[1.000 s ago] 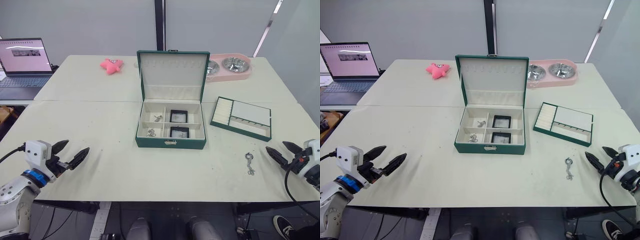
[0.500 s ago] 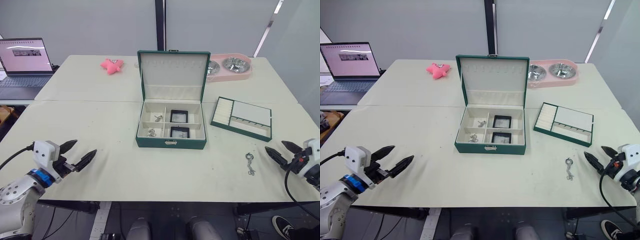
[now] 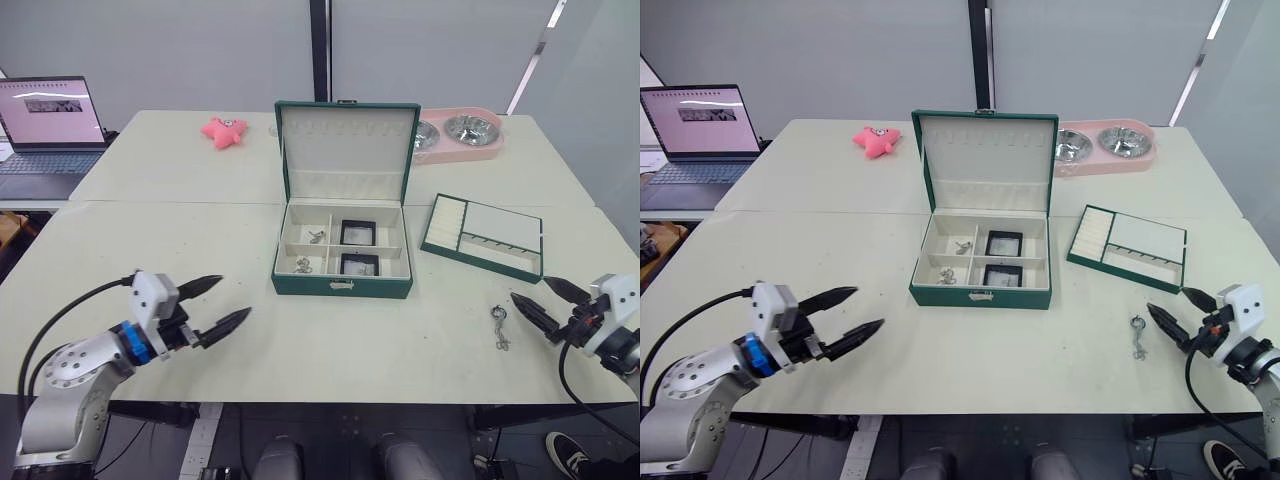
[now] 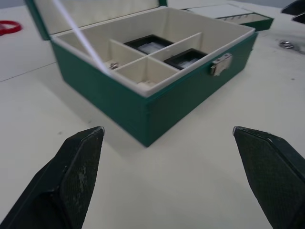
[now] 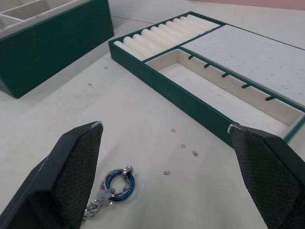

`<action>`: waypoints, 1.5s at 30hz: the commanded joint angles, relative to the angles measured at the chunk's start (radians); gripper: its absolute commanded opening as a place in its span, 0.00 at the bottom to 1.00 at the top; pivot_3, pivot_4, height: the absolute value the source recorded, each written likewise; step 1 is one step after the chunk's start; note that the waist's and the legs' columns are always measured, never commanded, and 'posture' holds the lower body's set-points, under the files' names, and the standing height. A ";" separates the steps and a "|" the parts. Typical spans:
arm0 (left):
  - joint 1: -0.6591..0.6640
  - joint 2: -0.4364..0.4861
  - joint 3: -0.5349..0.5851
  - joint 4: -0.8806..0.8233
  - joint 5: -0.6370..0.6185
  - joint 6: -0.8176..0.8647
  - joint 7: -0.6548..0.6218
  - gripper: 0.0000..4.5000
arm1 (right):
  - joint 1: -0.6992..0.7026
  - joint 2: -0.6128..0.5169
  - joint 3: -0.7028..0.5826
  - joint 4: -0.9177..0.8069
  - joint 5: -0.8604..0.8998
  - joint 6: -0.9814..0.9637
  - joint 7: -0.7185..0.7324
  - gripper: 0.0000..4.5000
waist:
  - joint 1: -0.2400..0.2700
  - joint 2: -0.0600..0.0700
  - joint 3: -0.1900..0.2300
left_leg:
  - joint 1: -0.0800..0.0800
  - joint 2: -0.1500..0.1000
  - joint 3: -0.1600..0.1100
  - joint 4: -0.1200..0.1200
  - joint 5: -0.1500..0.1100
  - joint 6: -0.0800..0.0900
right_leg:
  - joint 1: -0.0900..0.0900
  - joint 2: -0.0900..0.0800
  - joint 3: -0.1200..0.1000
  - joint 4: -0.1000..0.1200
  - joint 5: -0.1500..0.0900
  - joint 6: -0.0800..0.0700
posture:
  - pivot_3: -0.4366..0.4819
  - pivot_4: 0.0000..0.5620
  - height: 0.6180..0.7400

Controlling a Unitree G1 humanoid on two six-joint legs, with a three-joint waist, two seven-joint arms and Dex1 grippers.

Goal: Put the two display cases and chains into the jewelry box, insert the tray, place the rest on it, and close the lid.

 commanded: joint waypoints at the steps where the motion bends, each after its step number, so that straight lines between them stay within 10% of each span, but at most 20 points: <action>1: -0.025 -0.015 -0.062 -0.079 -0.024 0.025 -0.017 1.00 | -0.081 -0.058 0.030 0.005 -0.014 0.006 0.041 0.99 | -0.001 0.000 0.000 | 0.000 0.000 0.000 0.000 0.000 0.000 | 0.000 0.000 0.000 0.000 0.000 0.000 | 0.48 0.27 1.00; 32: 0.160 -0.118 -0.192 -0.138 0.096 -0.233 0.002 1.00 | -0.795 -0.082 0.413 0.904 -0.396 -0.322 0.312 0.99 | -0.002 0.000 0.000 | 0.002 0.000 0.000 0.001 0.000 0.000 | 0.003 -0.001 0.000 -0.001 0.000 0.000 | 0.48 0.27 1.00; 45: 0.170 -0.116 -0.194 -0.141 0.073 -0.237 -0.002 1.00 | -0.825 -0.079 0.401 0.963 -0.415 -0.352 0.302 0.21 | -0.003 0.001 0.000 | 0.002 0.000 0.000 0.001 0.000 0.000 | 0.003 -0.001 0.000 -0.001 0.000 0.000 | 0.48 0.27 1.00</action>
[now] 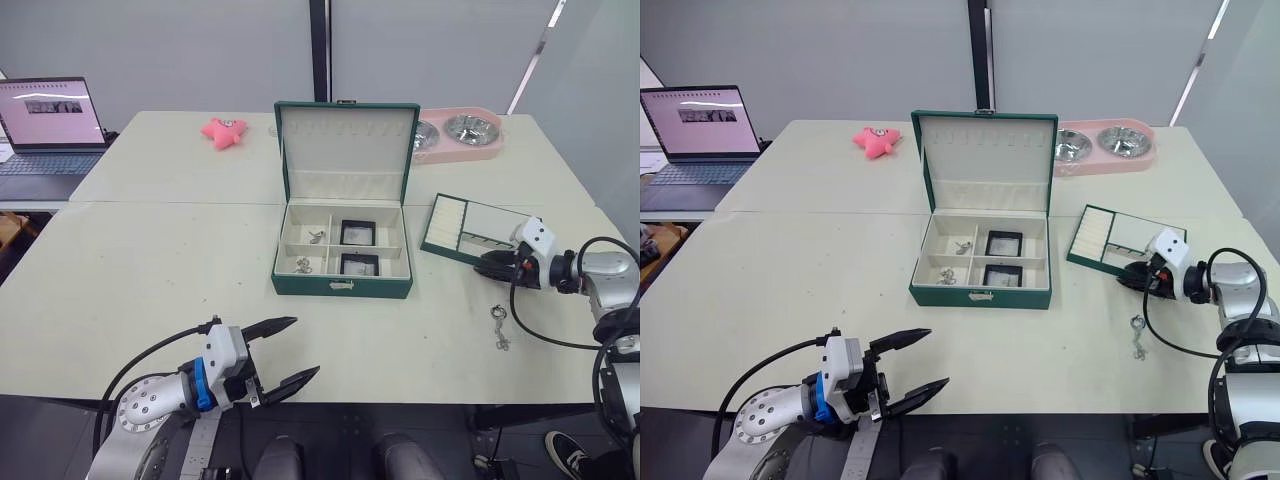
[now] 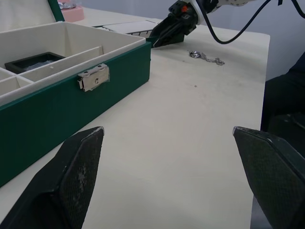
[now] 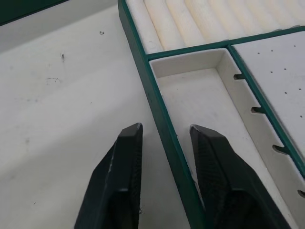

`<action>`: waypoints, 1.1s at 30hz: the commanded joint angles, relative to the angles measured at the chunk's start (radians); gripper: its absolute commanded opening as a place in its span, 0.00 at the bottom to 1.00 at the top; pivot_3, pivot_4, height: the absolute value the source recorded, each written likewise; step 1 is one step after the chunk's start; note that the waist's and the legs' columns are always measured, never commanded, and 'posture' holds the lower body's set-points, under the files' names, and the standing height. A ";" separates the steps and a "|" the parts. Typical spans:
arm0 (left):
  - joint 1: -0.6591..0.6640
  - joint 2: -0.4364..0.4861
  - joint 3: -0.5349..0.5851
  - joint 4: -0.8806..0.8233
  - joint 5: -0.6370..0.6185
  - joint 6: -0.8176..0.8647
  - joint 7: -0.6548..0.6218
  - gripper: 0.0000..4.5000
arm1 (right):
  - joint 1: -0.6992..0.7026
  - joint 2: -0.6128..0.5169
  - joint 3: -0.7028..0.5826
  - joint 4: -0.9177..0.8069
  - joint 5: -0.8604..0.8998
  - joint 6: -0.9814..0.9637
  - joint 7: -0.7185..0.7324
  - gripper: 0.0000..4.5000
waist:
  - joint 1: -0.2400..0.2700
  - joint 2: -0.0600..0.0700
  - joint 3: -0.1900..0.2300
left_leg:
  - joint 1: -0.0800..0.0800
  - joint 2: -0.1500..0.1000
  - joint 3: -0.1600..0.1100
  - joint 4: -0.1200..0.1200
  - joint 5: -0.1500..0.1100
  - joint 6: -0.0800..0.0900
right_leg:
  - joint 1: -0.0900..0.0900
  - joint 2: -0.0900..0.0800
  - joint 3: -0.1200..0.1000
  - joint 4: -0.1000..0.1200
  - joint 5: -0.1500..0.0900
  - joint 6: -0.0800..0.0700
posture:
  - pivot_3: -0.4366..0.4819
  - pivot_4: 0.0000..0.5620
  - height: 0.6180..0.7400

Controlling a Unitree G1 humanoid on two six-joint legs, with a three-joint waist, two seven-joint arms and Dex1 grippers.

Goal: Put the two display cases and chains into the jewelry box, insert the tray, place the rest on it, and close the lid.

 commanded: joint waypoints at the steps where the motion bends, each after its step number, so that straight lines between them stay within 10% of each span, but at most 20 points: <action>1: -0.008 0.002 0.013 -0.029 -0.013 -0.012 0.002 1.00 | -0.026 -0.008 -0.019 0.003 -0.002 -0.019 -0.004 0.16 | 0.000 0.000 0.000 | 0.000 0.000 0.000 0.000 0.000 0.000 | 0.000 0.000 0.000 0.000 0.000 0.000 | 0.48 0.27 1.00; 4: -0.018 0.002 0.009 -0.037 -0.014 0.001 0.009 1.00 | -0.027 -0.008 -0.020 0.006 0.000 -0.020 -0.002 0.01 | 0.000 0.000 0.000 | 0.000 0.000 0.000 0.000 0.000 0.000 | 0.000 0.000 0.000 0.000 0.000 0.000 | 0.48 0.27 1.00; 19: -0.046 0.004 0.012 -0.075 -0.036 0.051 0.038 1.00 | 0.004 -0.044 -0.063 -0.098 0.046 0.029 0.025 0.01 | 0.001 0.000 0.000 | 0.000 0.000 0.000 0.000 0.000 0.000 | 0.000 0.000 0.000 0.000 0.000 0.000 | 0.48 0.27 1.00; 33: -0.028 -0.002 0.043 -0.106 -0.055 0.082 0.077 1.00 | 0.363 -0.234 -0.193 -0.907 0.257 0.472 0.085 0.01 | 0.004 0.003 0.001 | -0.001 0.000 -0.001 0.000 0.000 0.000 | 0.000 0.000 0.000 0.000 0.000 0.000 | 0.48 0.27 1.00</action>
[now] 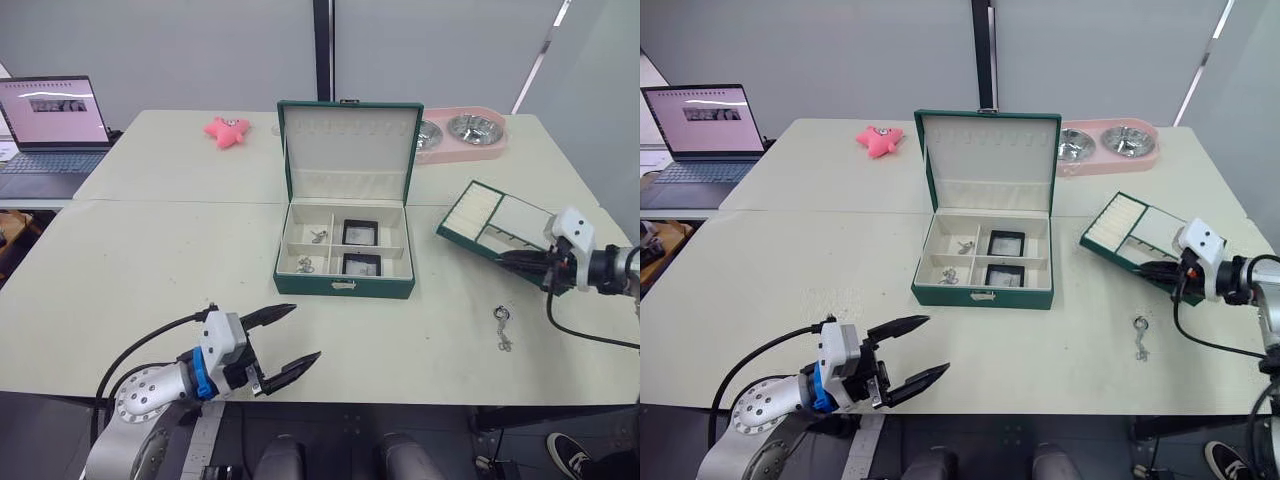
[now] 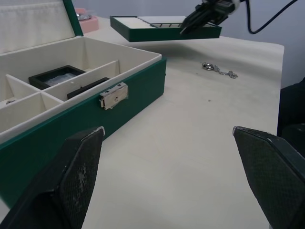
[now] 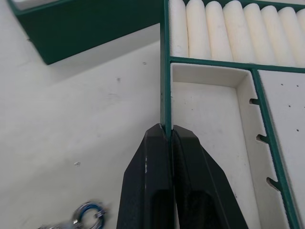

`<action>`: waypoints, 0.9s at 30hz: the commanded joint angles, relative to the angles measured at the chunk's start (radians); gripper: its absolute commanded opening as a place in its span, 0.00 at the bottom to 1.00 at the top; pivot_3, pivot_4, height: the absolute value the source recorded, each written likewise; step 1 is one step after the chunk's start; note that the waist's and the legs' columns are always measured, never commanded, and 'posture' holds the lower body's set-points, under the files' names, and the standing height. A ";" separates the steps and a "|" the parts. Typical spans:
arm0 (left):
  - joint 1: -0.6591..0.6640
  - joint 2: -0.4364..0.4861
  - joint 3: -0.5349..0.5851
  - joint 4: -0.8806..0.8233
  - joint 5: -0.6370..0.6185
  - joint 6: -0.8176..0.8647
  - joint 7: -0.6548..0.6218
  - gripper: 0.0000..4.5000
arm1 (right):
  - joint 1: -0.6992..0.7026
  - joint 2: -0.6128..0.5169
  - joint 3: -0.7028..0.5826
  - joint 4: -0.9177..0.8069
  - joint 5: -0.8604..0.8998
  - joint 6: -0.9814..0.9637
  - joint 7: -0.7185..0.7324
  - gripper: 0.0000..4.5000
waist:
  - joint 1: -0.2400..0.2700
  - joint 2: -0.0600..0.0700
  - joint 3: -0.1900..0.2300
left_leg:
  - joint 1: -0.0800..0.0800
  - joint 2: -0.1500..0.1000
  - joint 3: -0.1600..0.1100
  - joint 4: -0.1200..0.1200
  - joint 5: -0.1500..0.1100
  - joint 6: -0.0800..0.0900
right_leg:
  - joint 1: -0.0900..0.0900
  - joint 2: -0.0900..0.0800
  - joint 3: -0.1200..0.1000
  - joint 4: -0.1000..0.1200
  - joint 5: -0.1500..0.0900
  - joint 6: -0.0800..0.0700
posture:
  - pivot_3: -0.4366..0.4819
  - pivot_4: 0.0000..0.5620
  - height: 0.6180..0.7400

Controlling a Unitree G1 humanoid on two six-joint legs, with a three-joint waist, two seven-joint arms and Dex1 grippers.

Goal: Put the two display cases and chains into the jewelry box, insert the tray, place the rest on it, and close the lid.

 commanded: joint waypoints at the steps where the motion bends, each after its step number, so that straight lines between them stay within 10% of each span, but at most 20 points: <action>1: 0.004 -0.001 0.014 -0.050 -0.019 0.009 0.016 1.00 | 0.040 -0.048 -0.063 -0.223 0.081 0.112 -0.002 0.01 | -0.002 0.000 0.000 | 0.000 0.000 0.000 0.000 0.000 0.000 | 0.000 0.000 0.000 0.000 0.000 0.000 | 0.48 0.27 1.00; 16: 0.063 -0.027 0.087 -0.097 -0.059 0.030 0.094 1.00 | -0.026 -0.029 0.046 -0.583 0.218 0.348 -0.025 0.01 | -0.003 0.000 0.000 | 0.000 0.000 -0.001 0.000 0.000 0.000 | 0.000 0.001 0.000 0.000 0.000 0.000 | 0.48 0.27 1.00; 27: 0.179 -0.065 0.139 -0.168 -0.042 0.006 0.173 1.00 | -0.257 0.158 0.314 -0.501 0.118 0.333 -0.070 0.01 | 0.000 -0.004 0.002 | -0.001 0.000 -0.002 0.000 0.000 0.000 | -0.001 0.000 -0.001 -0.001 0.000 0.000 | 0.48 0.27 1.00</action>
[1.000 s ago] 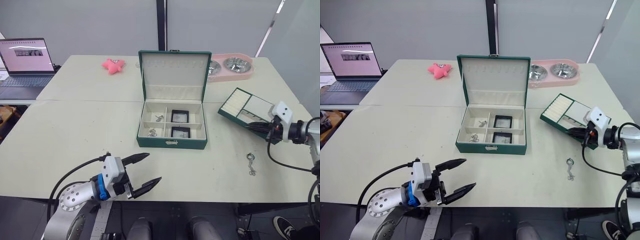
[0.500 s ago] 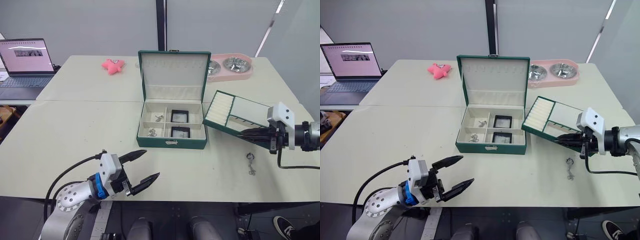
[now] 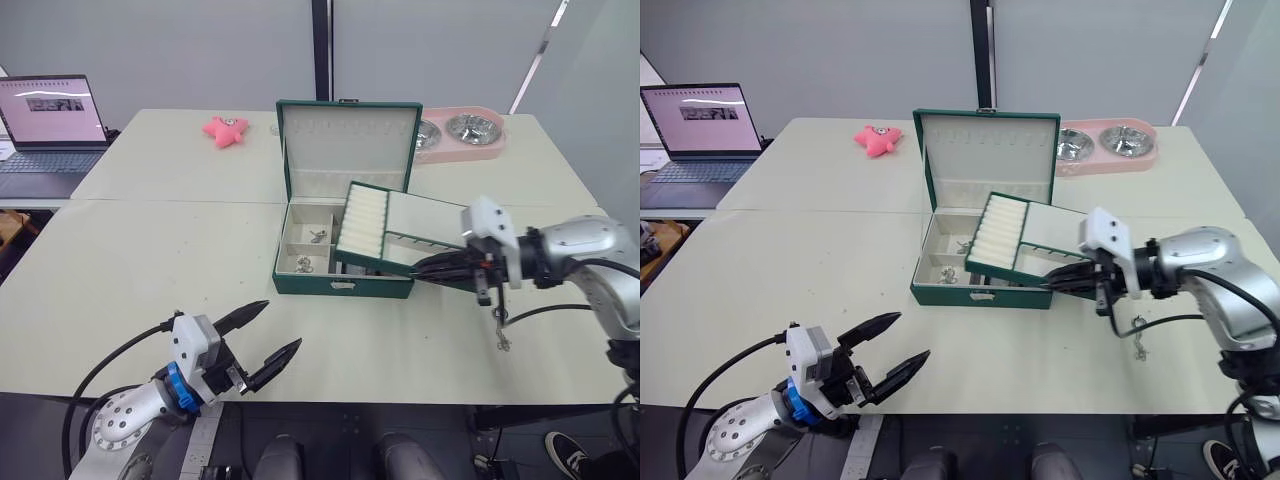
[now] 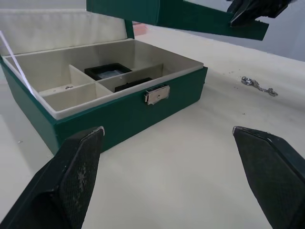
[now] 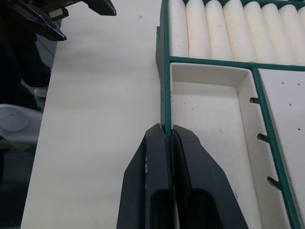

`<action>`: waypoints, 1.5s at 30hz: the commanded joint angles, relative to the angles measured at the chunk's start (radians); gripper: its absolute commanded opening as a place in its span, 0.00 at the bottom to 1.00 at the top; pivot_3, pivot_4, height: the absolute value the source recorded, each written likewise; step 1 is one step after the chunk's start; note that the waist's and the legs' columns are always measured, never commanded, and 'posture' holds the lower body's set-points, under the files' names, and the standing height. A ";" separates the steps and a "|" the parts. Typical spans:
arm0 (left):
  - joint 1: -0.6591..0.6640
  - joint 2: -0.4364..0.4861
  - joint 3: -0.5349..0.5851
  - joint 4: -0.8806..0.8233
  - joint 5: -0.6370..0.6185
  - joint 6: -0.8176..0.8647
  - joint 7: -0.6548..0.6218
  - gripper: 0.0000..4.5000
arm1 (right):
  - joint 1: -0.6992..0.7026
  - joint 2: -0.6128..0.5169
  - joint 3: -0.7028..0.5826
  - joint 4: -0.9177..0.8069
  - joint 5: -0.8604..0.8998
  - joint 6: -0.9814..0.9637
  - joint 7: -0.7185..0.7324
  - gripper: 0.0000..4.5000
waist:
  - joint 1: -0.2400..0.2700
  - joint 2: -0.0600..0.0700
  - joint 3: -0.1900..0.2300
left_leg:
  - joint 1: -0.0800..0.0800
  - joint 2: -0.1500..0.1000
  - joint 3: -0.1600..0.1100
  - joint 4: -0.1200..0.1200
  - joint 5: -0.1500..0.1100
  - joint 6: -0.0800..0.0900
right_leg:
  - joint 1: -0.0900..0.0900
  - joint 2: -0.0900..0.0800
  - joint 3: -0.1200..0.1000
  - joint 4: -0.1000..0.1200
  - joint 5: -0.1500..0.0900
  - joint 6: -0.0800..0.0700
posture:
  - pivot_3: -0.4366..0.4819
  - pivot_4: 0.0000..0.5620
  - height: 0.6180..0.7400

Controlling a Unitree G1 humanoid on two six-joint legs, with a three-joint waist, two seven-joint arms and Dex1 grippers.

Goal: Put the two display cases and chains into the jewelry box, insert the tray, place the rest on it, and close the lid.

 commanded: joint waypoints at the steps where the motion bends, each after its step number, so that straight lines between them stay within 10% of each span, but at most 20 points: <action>1: 0.039 -0.018 0.037 -0.055 0.002 -0.031 0.028 1.00 | -0.060 0.034 0.040 0.024 -0.050 -0.044 -0.014 0.01 | 0.001 -0.001 0.000 | 0.000 0.000 0.000 0.000 0.000 0.000 | 0.000 0.000 0.000 0.000 0.000 0.000 | 0.48 0.27 1.00; 45: 0.157 -0.089 0.052 -0.141 0.028 -0.064 0.152 1.00 | -0.257 0.336 0.241 0.307 -0.331 -0.156 -0.039 0.01 | -0.006 -0.001 0.001 | -0.001 0.000 0.002 0.000 0.000 0.000 | -0.004 0.000 0.001 0.001 0.000 0.000 | 0.48 0.27 1.00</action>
